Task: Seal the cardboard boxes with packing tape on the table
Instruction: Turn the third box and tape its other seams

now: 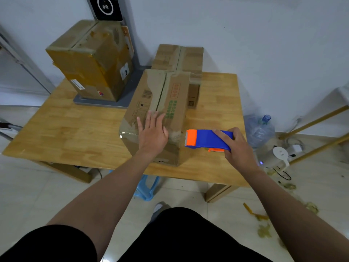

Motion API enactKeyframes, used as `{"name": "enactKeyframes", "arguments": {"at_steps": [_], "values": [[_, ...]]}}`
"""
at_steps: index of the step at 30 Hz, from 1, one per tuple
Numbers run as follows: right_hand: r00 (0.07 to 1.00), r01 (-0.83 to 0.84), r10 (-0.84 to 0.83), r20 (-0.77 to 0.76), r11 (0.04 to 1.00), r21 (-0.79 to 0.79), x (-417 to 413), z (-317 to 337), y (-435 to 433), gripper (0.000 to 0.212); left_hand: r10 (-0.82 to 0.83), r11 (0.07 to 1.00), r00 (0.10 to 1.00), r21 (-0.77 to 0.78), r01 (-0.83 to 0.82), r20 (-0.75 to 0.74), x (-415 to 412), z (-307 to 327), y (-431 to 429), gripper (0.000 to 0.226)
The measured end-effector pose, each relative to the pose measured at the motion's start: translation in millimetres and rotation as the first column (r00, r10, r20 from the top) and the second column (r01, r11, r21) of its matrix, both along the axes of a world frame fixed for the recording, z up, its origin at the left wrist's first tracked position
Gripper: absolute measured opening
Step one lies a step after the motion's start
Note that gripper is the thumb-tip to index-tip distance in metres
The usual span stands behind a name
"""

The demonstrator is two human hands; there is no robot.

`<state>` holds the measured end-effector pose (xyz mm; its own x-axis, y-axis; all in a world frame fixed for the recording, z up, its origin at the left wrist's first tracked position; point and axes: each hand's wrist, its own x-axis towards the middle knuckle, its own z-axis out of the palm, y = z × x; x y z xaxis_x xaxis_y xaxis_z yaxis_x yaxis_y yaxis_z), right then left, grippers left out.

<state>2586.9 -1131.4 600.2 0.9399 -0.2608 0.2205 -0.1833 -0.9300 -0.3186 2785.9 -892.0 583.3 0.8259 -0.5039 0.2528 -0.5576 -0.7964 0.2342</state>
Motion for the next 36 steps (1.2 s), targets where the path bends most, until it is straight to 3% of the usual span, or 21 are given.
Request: {"name": "enactKeyframes", "arguments": {"at_steps": [13,23,36], "values": [[0.993,0.061,-0.070,-0.096,0.994,-0.092,18,1,29,0.087,0.024,0.989,1.000,0.143,-0.026,0.013,0,1,-11,0.055],[0.993,0.059,-0.068,-0.100,0.994,-0.089,15,2,30,0.081,-0.078,0.996,0.992,0.030,0.081,-0.095,-18,3,-51,0.053],[0.997,0.049,-0.051,-0.058,0.998,-0.037,-6,-2,0,0.080,-0.124,0.991,0.991,0.043,0.126,-0.057,-13,0,-40,0.055]]}}
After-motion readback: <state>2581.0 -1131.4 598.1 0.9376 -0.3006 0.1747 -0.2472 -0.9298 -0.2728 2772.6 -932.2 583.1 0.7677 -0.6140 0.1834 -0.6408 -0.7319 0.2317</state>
